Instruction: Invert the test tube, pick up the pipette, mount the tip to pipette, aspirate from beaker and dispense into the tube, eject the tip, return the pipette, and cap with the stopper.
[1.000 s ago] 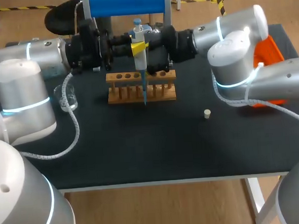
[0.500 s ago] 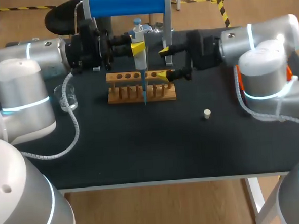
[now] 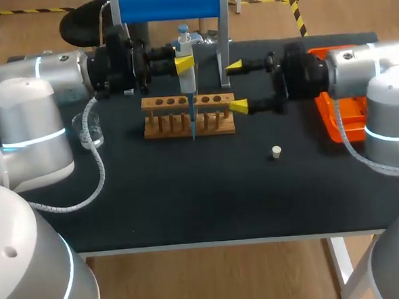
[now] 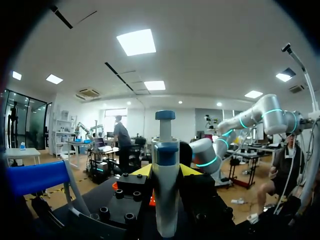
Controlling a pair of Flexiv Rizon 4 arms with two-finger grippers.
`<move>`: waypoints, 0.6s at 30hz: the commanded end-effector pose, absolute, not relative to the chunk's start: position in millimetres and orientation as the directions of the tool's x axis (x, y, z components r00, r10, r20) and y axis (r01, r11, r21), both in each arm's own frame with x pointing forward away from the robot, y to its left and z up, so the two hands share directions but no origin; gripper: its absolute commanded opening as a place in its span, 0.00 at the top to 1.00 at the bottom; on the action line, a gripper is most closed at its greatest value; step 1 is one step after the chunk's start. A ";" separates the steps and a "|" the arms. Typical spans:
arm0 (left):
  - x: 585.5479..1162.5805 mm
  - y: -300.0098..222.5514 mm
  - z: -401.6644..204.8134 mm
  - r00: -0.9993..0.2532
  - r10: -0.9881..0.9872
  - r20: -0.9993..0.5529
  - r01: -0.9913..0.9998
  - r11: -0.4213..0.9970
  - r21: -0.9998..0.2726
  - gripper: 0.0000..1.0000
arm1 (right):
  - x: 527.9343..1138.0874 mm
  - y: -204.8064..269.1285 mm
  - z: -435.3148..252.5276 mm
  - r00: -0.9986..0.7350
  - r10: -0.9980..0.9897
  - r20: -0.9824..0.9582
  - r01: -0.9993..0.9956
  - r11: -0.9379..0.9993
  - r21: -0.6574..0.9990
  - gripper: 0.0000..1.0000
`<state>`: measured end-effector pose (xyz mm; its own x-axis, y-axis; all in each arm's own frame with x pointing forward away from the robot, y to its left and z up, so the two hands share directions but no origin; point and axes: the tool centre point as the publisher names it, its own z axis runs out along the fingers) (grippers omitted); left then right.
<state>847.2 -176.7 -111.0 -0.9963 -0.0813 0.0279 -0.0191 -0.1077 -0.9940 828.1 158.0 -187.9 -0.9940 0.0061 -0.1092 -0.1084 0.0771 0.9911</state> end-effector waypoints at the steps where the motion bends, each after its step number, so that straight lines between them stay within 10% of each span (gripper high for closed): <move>1: 846.8 -177.8 -110.8 -0.996 -0.084 0.027 -0.018 -0.109 -0.994 1.00 | 824.1 149.8 -181.2 -0.995 -0.030 -0.096 -0.096 -0.009 0.995 0.00; 18: 846.8 -177.8 -110.8 -0.996 -0.084 0.027 -0.018 -0.109 -0.994 1.00 | 828.3 196.4 -170.2 -0.997 -0.074 -0.003 0.001 -0.053 0.999 0.04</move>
<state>847.4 -176.9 -111.0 -0.9963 -0.0811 0.0278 -0.0190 -0.1075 -0.9940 822.9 186.1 -170.2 -0.9975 -0.0702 -0.0047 -0.0009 -0.0546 0.9985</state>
